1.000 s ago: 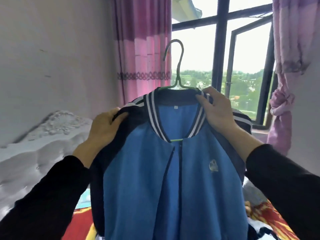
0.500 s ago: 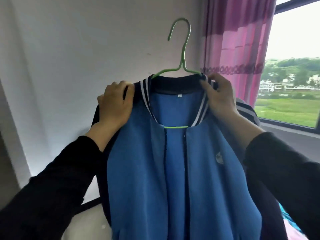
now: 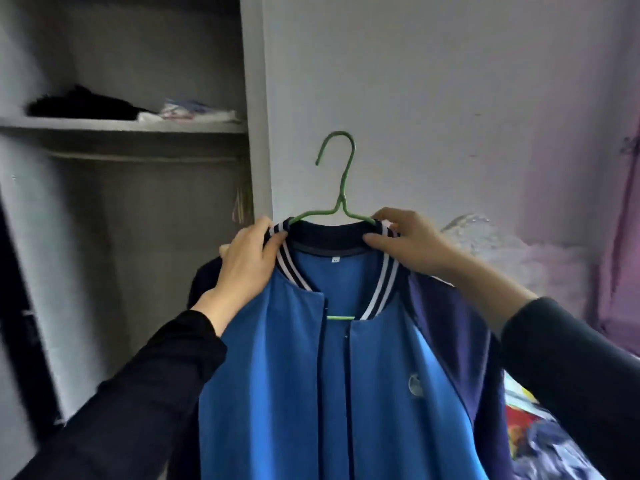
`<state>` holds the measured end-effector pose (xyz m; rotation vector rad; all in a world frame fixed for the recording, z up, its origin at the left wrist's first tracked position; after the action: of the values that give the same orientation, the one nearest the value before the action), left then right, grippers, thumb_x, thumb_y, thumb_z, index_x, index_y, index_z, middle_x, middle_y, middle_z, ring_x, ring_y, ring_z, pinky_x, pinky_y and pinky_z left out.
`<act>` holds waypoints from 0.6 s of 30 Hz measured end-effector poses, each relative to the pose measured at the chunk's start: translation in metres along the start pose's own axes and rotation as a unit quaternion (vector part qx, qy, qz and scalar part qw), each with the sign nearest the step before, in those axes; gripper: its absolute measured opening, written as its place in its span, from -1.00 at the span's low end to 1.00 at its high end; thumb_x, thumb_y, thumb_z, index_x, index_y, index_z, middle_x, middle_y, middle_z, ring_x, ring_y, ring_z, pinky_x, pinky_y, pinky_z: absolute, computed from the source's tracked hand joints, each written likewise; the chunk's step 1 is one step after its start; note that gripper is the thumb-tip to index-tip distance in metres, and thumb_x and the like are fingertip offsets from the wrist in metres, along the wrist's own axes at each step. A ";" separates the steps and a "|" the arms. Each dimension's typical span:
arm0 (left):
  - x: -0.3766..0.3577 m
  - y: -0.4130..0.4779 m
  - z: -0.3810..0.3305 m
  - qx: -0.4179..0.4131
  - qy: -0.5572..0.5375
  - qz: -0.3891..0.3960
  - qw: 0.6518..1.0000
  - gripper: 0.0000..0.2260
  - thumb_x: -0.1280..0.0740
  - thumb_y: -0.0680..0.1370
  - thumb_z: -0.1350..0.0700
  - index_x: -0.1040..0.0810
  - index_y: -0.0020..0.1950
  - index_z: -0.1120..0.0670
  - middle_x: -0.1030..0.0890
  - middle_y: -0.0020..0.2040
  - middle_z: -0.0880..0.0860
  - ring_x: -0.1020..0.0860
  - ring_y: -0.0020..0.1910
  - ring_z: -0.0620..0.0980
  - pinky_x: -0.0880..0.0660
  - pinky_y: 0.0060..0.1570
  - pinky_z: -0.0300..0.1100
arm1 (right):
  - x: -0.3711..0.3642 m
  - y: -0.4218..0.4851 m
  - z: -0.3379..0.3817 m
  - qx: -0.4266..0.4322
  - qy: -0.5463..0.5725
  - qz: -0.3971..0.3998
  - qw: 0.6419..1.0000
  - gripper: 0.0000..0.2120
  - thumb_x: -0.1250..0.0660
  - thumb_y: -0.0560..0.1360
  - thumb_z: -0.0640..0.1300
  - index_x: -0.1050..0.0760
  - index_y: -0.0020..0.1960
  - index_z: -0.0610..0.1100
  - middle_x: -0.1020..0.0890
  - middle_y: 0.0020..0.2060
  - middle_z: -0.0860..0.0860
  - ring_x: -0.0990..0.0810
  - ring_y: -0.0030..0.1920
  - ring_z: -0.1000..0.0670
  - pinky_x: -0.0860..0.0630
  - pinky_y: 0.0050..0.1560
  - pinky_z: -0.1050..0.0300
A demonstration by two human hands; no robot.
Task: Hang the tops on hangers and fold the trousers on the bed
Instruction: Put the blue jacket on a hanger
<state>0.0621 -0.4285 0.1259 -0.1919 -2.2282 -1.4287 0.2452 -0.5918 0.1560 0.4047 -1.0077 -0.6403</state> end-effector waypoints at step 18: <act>0.049 0.043 0.390 0.151 0.083 0.073 0.982 -0.86 -0.23 0.62 0.00 -0.56 0.06 -0.02 -0.59 -0.10 0.02 -0.53 -0.09 0.04 -0.49 -0.10 0.00 | -0.389 0.221 0.094 0.024 0.107 0.351 0.930 -0.81 -0.25 0.60 -0.09 -0.38 -0.15 -0.14 -0.37 -0.29 -0.02 -0.33 -0.25 0.02 -0.29 -0.18 0.13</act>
<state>-0.0894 -0.0706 0.0524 -0.1252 -2.2086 -0.9777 0.0841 -0.1713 0.0792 0.1277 -0.8803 0.0761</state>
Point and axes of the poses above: each hand's wrist, its own y-axis towards the middle knuckle, its own x-axis out of the back of the hand, z = x × y, the point moved 8 cm from there along y, towards the middle knuckle
